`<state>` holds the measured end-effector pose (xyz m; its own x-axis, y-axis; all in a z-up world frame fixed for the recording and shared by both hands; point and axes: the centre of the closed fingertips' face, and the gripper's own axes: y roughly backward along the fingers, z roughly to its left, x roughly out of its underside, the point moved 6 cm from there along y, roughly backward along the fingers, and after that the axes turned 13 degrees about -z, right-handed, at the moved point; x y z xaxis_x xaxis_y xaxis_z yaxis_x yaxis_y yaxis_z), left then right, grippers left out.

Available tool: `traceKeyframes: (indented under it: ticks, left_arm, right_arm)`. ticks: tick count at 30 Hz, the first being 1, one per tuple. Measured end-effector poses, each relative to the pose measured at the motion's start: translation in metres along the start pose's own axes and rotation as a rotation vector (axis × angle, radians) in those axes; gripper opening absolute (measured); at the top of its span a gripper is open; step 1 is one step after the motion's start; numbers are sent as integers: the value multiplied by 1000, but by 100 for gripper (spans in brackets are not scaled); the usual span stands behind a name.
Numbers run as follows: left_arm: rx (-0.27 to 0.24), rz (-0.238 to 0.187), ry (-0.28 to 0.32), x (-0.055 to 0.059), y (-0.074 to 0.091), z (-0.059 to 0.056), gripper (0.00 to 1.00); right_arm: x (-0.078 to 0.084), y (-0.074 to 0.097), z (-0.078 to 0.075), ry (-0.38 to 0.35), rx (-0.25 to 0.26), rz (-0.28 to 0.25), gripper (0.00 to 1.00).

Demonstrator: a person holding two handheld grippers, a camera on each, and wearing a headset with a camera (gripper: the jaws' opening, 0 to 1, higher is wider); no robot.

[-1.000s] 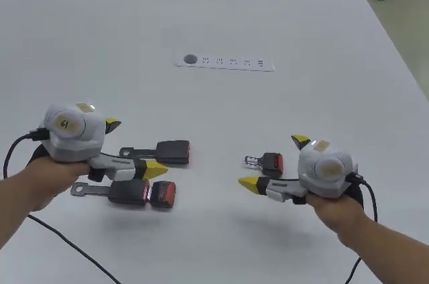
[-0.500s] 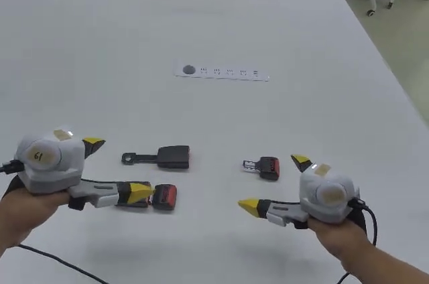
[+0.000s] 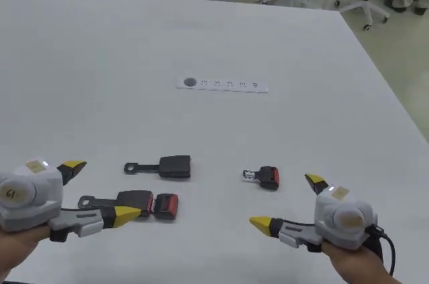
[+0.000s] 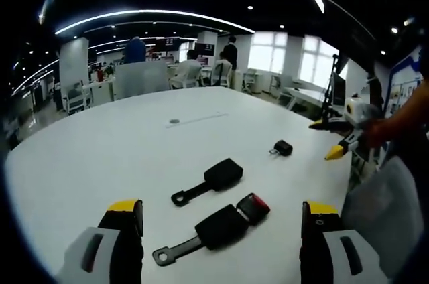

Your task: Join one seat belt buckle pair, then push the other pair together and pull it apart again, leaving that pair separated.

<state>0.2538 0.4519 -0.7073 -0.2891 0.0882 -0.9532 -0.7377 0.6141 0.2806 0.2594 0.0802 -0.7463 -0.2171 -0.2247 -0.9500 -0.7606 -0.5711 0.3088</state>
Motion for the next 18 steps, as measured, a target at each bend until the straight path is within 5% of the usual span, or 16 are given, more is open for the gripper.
traceKeyframes:
  ticks: [18]
  left_arm:
    - [-18, -20, 15, 3, 8, -11, 100]
  right_arm:
    - [6, 19, -2, -50, 72, -11, 100]
